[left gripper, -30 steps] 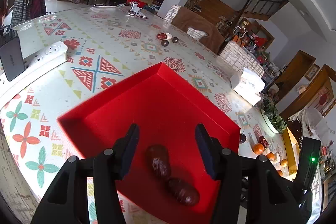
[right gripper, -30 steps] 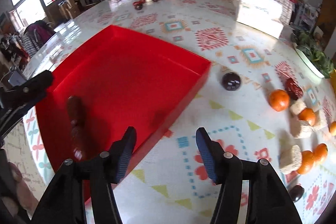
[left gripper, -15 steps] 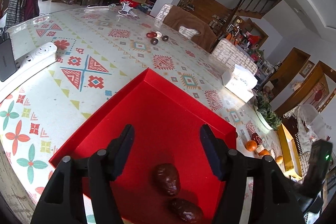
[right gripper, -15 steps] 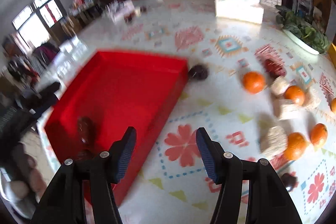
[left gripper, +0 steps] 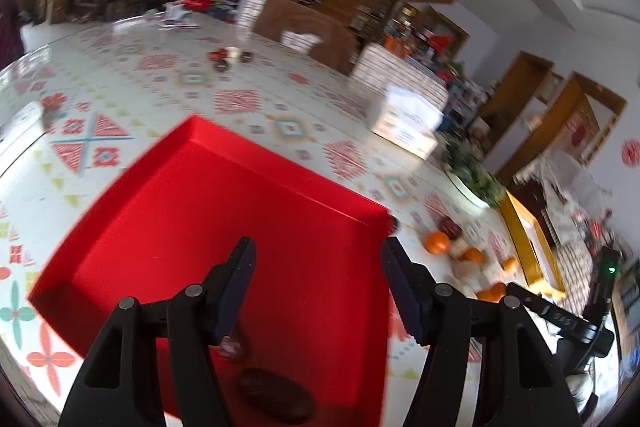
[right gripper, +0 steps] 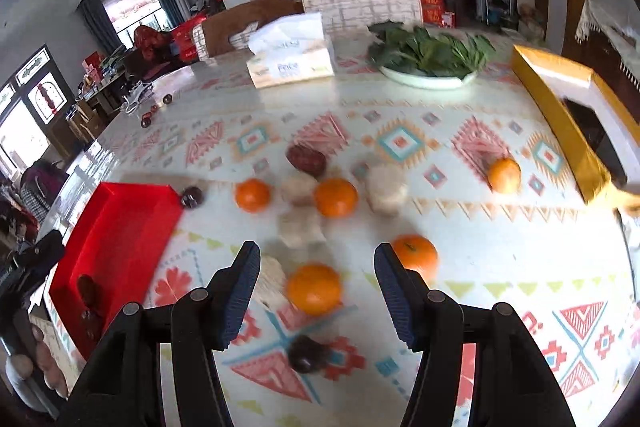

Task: Organize fruits
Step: 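Move both open tools back toward the fruits on the table, then grasp an orange with the right tool while the left tool grasps a rice cake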

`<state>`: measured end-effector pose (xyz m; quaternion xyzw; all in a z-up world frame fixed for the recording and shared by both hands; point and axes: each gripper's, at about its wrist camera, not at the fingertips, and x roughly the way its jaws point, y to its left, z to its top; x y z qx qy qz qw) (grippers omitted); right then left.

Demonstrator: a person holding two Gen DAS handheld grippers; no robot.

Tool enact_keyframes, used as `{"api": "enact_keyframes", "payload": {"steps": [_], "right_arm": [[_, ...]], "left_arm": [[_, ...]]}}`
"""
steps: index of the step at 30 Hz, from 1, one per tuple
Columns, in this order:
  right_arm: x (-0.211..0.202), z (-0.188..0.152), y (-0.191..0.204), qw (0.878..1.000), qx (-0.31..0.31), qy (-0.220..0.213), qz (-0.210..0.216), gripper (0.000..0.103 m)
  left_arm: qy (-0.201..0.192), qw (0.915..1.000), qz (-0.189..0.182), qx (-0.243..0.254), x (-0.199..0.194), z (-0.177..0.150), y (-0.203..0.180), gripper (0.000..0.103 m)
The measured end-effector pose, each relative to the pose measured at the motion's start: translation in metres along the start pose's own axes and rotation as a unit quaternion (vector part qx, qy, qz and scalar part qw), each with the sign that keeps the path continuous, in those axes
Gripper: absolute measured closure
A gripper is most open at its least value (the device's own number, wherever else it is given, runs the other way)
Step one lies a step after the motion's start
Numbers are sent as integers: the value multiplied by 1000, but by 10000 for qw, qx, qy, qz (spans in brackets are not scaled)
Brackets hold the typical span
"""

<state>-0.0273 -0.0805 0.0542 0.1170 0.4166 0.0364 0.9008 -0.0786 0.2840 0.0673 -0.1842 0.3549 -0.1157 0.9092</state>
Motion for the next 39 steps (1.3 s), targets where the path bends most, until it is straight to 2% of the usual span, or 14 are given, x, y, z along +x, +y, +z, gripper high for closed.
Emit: {"api": "enact_keyframes", "payload": {"steps": [4, 7, 9, 15, 18, 20, 24, 32, 35, 39], "right_arm": [[5, -15, -8, 9998, -35, 154, 100, 41], [17, -16, -9, 9993, -25, 258, 257, 52], [29, -16, -9, 9991, -65, 372, 174, 56], [42, -12, -15, 9977, 55, 395, 555, 56], [49, -10, -26, 9938, 323, 484, 950, 56], [48, -10, -29, 9930, 306, 500, 1026, 63], [46, -13, -38, 9900, 419, 513, 1243, 65], [29, -15, -51, 9942, 453, 297, 926, 65], [24, -15, -52, 9963, 315, 198, 769, 65], [27, -16, -57, 9949, 369, 279, 899, 65]], "left_arm": [[157, 9991, -185, 334, 11, -6, -31, 39], [355, 9970, -340, 591, 21, -16, -55, 39], [496, 9946, -402, 822, 27, -24, -71, 39], [881, 9862, -540, 1292, 50, -46, -113, 39], [1013, 9829, -578, 1426, 61, -53, -127, 39], [1110, 9807, -546, 1511, 68, -59, -134, 39], [1278, 9784, -458, 1560, 82, -66, -140, 39], [1498, 9706, -241, 1869, 119, -73, -160, 39], [1464, 9684, -164, 2013, 131, -72, -170, 39], [1398, 9642, -124, 2250, 143, -72, -184, 41]]}}
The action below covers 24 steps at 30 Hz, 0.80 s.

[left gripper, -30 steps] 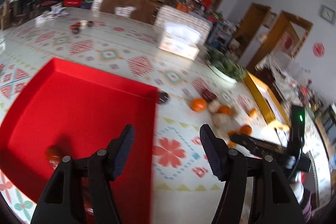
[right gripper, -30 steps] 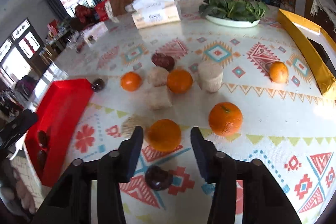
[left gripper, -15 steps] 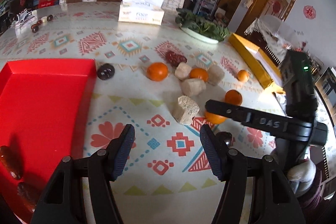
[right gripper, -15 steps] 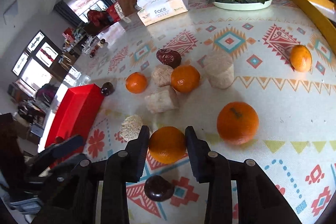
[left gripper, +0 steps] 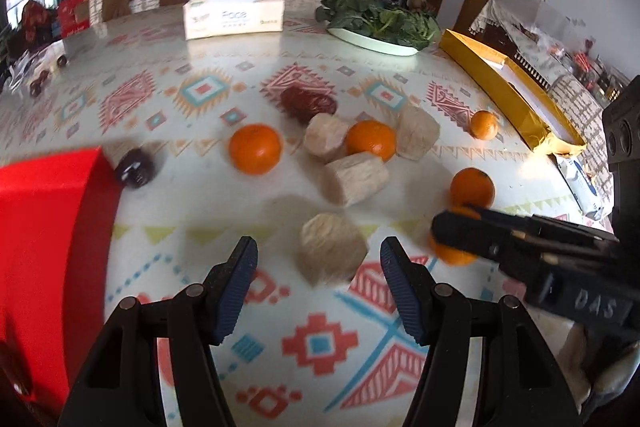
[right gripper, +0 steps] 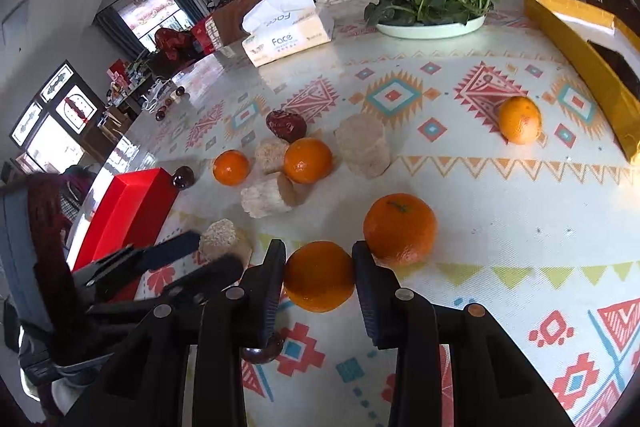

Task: Organize fruits
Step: 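Grasp an orange with the right tool while the left tool grasps a rice cake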

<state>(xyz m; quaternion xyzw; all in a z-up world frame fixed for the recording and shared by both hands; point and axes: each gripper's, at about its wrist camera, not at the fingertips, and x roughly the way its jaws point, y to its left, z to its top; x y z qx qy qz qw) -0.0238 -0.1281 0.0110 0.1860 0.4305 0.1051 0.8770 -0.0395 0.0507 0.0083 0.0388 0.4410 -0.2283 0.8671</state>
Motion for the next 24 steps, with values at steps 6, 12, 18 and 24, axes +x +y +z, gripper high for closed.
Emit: {"api": "enact_keyframes", "payload": {"steps": [6, 12, 18, 24], "right_arm": [[3, -1, -4, 9998, 73, 73, 154, 64], [5, -3, 7, 9998, -164, 59, -52, 63], [7, -5, 18, 9981, -436, 29, -424, 64], [-3, -5, 20, 9987, -237, -83, -454, 64]], "left_arm": [[-40, 9994, 206, 264, 0, -1, -7, 72], [-192, 9996, 63, -217, -23, -6, 17, 72], [-528, 9961, -9, -702, -62, -10, 49, 72], [-991, 9868, 152, -1269, -106, -17, 99, 72]]}}
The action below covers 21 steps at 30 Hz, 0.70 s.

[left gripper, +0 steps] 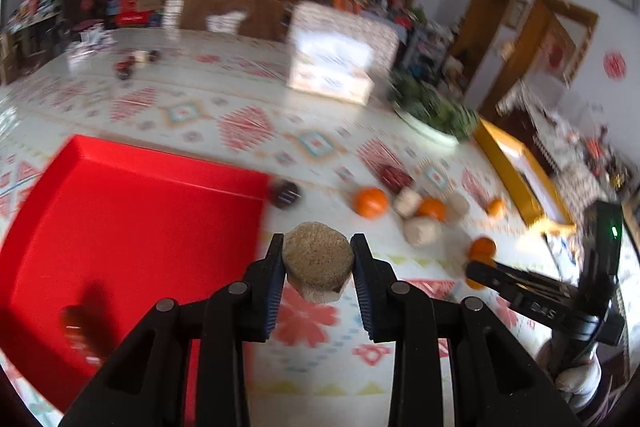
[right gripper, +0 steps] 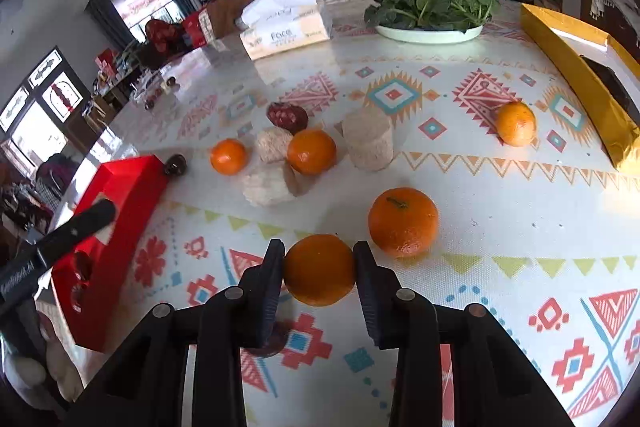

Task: Organize fruits
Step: 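Grasp an orange with the right tool while the left tool grasps a rice cake, then carry the orange and rice cake over the red tray and release both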

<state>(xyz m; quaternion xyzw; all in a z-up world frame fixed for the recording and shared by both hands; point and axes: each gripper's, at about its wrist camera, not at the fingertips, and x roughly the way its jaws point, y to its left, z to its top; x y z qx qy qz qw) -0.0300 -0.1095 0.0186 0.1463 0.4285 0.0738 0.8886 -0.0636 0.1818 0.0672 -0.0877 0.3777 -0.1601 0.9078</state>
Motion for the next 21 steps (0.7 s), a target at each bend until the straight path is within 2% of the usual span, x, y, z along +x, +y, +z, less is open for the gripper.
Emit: {"api": "enact_keyframes", "payload": {"steps": [5, 10, 17, 21], "right_arm": [[-22, 6, 31, 9993, -241, -223, 151, 64], [-23, 14, 84, 9963, -668, -170, 513, 64], [14, 17, 182, 9837, -1226, 319, 1273, 64], [47, 9, 226, 9774, -1598, 567, 1259, 64]], "left_arm": [[-313, 9978, 329, -489, -29, 10, 56, 72], [-249, 9960, 531, -668, -39, 17, 102, 72], [-6, 9926, 783, -928, -26, 23, 156, 72], [217, 9907, 739, -1120, -11, 18, 174, 72]]}}
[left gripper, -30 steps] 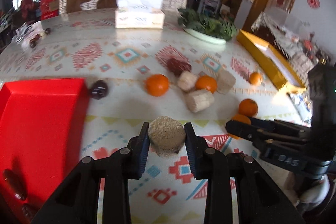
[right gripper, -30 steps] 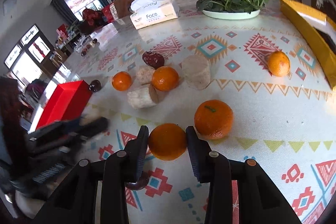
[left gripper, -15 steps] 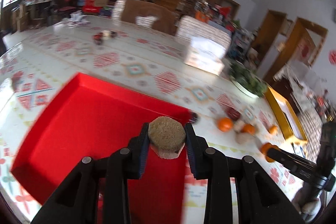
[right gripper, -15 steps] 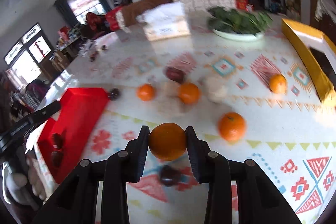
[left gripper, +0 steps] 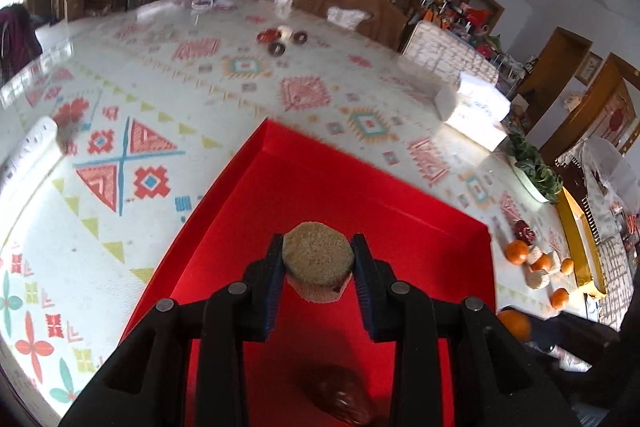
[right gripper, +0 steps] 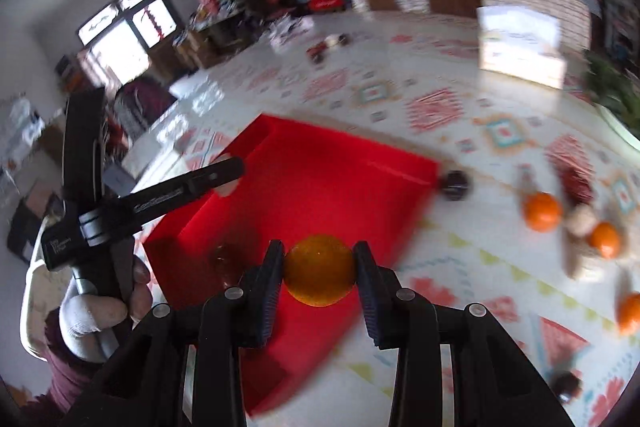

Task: Organize fruits
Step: 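Carry the orange and rice cake over the red tray and release both, then grasp a dark round fruit with the right tool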

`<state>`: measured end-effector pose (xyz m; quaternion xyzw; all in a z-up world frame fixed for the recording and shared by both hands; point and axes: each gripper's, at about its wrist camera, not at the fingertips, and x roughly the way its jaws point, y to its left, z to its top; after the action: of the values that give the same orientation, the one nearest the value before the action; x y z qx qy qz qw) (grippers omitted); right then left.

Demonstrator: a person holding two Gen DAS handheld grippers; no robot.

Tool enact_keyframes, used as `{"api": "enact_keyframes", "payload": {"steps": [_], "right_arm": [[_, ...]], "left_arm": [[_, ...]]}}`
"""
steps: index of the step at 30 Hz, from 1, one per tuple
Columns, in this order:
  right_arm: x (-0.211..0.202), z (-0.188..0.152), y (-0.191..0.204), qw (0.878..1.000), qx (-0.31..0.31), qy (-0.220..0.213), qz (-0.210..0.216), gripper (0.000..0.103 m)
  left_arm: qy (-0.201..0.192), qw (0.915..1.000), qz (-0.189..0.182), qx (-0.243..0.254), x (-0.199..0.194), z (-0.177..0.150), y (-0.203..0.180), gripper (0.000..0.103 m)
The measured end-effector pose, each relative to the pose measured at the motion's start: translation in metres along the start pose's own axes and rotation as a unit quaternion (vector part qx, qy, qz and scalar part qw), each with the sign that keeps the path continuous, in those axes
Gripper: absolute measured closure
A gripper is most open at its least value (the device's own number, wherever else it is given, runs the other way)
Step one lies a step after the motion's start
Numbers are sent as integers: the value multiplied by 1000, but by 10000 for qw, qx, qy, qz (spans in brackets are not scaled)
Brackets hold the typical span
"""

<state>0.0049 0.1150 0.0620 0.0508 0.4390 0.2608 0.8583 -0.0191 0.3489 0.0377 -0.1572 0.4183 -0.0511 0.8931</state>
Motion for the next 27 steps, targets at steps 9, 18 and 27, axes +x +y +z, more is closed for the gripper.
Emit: {"api": "enact_keyframes", "payload": {"steps": [9, 18, 27], "right_arm": [[64, 3, 16, 9988, -122, 437, -168, 64], [57, 4, 17, 9997, -130, 200, -70, 49], [-2, 8, -14, 9988, 98, -479, -43, 43]], "left_arm": [[-3, 9999, -21, -102, 3, 2, 8, 66], [-405, 9989, -76, -246, -33, 1, -2, 41], [-921, 9948, -325, -283, -75, -12, -25, 34]]}}
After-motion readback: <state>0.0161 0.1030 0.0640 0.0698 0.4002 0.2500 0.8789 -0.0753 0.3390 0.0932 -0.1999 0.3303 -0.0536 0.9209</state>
